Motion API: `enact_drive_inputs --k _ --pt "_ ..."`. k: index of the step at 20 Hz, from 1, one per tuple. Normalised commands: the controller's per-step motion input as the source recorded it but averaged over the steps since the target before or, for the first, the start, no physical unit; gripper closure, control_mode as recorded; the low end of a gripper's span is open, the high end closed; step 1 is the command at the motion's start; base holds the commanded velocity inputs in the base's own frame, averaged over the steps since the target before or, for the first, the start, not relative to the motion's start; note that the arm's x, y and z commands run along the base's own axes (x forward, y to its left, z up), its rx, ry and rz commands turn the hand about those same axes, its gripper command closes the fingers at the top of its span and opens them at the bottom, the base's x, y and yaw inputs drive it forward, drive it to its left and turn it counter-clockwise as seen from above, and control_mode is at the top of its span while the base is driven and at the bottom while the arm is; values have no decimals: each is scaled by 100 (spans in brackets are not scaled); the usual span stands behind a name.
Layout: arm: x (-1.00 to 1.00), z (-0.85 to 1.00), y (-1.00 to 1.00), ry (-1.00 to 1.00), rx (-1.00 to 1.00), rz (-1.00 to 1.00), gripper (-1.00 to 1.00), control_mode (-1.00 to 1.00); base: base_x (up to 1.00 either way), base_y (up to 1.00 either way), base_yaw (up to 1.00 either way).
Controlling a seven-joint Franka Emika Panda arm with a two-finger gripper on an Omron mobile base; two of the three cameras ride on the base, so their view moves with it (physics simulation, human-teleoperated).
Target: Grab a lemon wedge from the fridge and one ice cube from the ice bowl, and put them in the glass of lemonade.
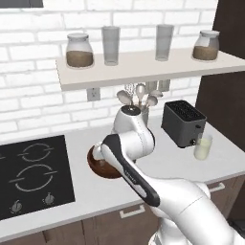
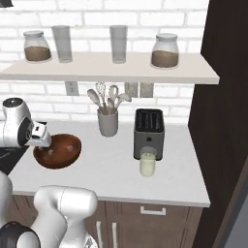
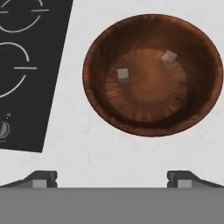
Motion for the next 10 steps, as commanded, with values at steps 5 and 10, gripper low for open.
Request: enact_drive_inputs --k 5,10 --pt "41 -34 -1 2 7 4 -100 -100 0 0 0" --pt "0 -29 -5 2 4 0 -100 -100 0 0 0"
